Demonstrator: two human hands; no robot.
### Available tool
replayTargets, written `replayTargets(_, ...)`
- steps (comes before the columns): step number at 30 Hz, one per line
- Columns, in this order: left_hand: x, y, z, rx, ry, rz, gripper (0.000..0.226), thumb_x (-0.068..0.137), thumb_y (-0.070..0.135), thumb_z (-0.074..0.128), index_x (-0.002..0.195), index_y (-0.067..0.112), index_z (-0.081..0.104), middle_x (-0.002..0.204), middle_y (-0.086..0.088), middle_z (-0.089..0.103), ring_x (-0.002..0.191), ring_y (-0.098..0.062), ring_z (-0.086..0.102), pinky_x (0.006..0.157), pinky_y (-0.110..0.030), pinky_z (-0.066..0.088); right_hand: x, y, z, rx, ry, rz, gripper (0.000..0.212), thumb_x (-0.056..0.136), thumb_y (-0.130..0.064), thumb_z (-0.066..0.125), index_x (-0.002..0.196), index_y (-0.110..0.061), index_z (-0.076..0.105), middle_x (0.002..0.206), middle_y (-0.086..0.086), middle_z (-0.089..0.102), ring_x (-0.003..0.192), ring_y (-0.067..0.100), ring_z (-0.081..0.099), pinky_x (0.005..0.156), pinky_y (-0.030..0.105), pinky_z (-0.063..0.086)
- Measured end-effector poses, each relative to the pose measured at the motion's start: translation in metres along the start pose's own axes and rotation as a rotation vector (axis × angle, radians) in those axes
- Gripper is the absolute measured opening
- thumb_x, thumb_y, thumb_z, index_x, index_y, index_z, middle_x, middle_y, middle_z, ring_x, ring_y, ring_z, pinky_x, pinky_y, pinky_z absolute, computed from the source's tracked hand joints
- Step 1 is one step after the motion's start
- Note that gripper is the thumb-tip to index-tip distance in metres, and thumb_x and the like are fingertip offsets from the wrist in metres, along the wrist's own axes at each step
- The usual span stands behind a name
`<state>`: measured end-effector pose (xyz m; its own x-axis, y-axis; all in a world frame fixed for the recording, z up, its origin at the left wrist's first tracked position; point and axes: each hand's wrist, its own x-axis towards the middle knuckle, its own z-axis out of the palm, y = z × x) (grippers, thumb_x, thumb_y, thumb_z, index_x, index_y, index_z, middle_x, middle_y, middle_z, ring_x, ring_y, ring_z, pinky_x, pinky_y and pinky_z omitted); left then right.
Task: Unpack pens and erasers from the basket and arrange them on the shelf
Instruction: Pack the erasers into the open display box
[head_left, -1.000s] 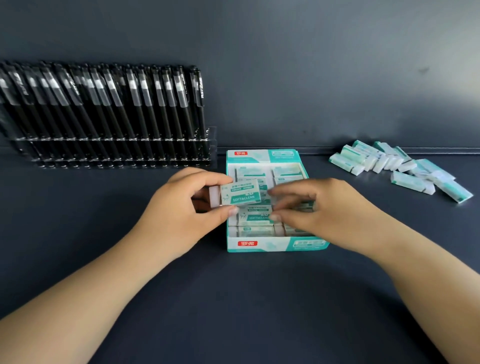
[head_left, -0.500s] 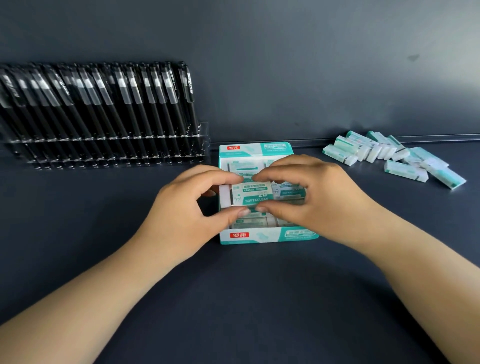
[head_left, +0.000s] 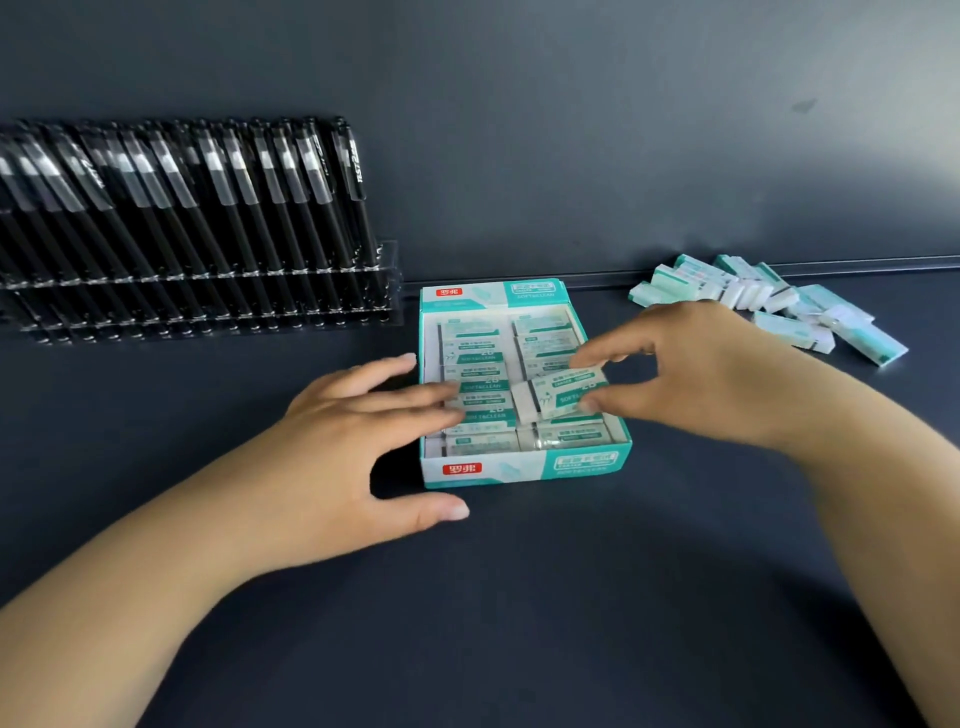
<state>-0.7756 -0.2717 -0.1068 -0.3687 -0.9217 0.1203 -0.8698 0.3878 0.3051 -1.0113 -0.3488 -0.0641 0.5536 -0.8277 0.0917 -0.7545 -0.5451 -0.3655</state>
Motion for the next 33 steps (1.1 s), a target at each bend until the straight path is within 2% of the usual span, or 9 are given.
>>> replayTargets(3, 0.0, -0.001, -0.001, 0.024, -0.059, -0.049, 0.082, 0.04, 0.097, -0.005, 0.113, 0.063, 0.01, 0.118, 0.054, 0.003, 0.114, 0.034, -0.019, 0.098, 0.001, -0.008, 0.001, 0.0, 0.003, -0.023, -0.033, -0.011, 0.033, 0.078, -0.029, 0.068, 0.111, -0.024, 0.066, 0.115, -0.014, 0.057, 0.102, 0.002, 0.048, 0.081, 0.01, 0.03)
replayTargets(6, 0.001, -0.001, 0.0, -0.056, -0.04, -0.05, 0.08, 0.042, 0.096, 0.014, 0.115, 0.063, 0.02, 0.116, 0.054, 0.011, 0.108, 0.041, -0.005, 0.091, 0.011, -0.004, 0.001, 0.001, 0.005, -0.024, -0.064, -0.017, 0.031, 0.078, -0.028, 0.069, 0.108, -0.022, 0.066, 0.107, -0.018, 0.048, 0.098, -0.002, 0.042, 0.079, 0.009, 0.028)
replayTargets(9, 0.003, 0.001, 0.0, -0.067, -0.003, -0.043, 0.072, 0.053, 0.076, 0.022, 0.121, 0.054, 0.028, 0.116, 0.051, 0.012, 0.104, 0.042, -0.003, 0.089, 0.012, -0.002, 0.001, 0.002, 0.005, -0.033, -0.065, -0.01, 0.03, 0.077, -0.029, 0.069, 0.107, -0.023, 0.066, 0.109, -0.018, 0.048, 0.098, -0.001, 0.041, 0.079, 0.01, 0.028)
replayTargets(14, 0.004, 0.001, 0.0, -0.089, 0.015, -0.039, 0.071, 0.054, 0.073, 0.024, 0.121, 0.051, 0.031, 0.117, 0.048, 0.016, 0.107, 0.038, -0.001, 0.09, 0.012, 0.0, 0.002, 0.001, 0.008, -0.043, -0.065, -0.001, 0.035, 0.079, -0.027, 0.067, 0.114, -0.026, 0.063, 0.119, -0.016, 0.049, 0.107, 0.001, 0.043, 0.081, 0.009, 0.026)
replayTargets(16, 0.004, 0.001, 0.0, -0.095, 0.023, -0.028, 0.071, 0.055, 0.073, 0.025, 0.121, 0.049, 0.032, 0.117, 0.048, 0.017, 0.106, 0.04, -0.001, 0.09, 0.012, 0.001, 0.002, -0.001, 0.009, -0.023, -0.074, -0.005, 0.038, 0.078, -0.027, 0.068, 0.115, -0.027, 0.061, 0.114, -0.016, 0.049, 0.102, 0.001, 0.043, 0.08, 0.01, 0.027)
replayTargets(20, 0.006, 0.001, 0.001, -0.062, 0.041, -0.008, 0.079, 0.058, 0.071, 0.024, 0.128, 0.038, 0.037, 0.122, 0.041, 0.019, 0.115, 0.029, -0.002, 0.091, 0.011, -0.002, 0.004, -0.002, 0.01, 0.005, -0.065, 0.01, 0.031, 0.076, -0.027, 0.07, 0.106, -0.026, 0.066, 0.103, -0.013, 0.054, 0.089, 0.004, 0.047, 0.076, 0.013, 0.033)
replayTargets(25, 0.005, 0.001, 0.002, 0.031, 0.051, 0.01, 0.091, 0.058, 0.085, 0.017, 0.132, 0.036, 0.039, 0.127, 0.037, 0.019, 0.127, 0.01, 0.014, 0.097, 0.005, -0.004, 0.007, 0.0, 0.012, 0.057, -0.061, 0.023, 0.023, 0.074, -0.024, 0.073, 0.096, -0.026, 0.067, 0.079, -0.02, 0.047, 0.069, -0.004, 0.046, 0.066, 0.002, 0.033)
replayTargets(28, 0.006, 0.003, 0.002, 0.039, 0.043, -0.009, 0.086, 0.058, 0.072, 0.015, 0.134, 0.037, 0.035, 0.126, 0.038, 0.013, 0.126, 0.011, 0.007, 0.092, 0.009, -0.009, 0.008, 0.001, 0.013, 0.091, -0.07, 0.028, 0.02, 0.075, -0.022, 0.073, 0.09, -0.029, 0.061, 0.08, -0.019, 0.047, 0.068, -0.004, 0.046, 0.064, 0.001, 0.034)
replayTargets(33, 0.008, 0.002, 0.001, 0.021, 0.05, -0.007, 0.088, 0.057, 0.072, 0.017, 0.133, 0.034, 0.041, 0.128, 0.034, 0.019, 0.124, 0.014, 0.012, 0.091, 0.01, -0.007, 0.007, 0.002, 0.014, 0.089, -0.072, 0.008, 0.02, 0.076, -0.021, 0.072, 0.093, -0.025, 0.062, 0.082, -0.019, 0.047, 0.071, -0.004, 0.046, 0.067, 0.004, 0.034)
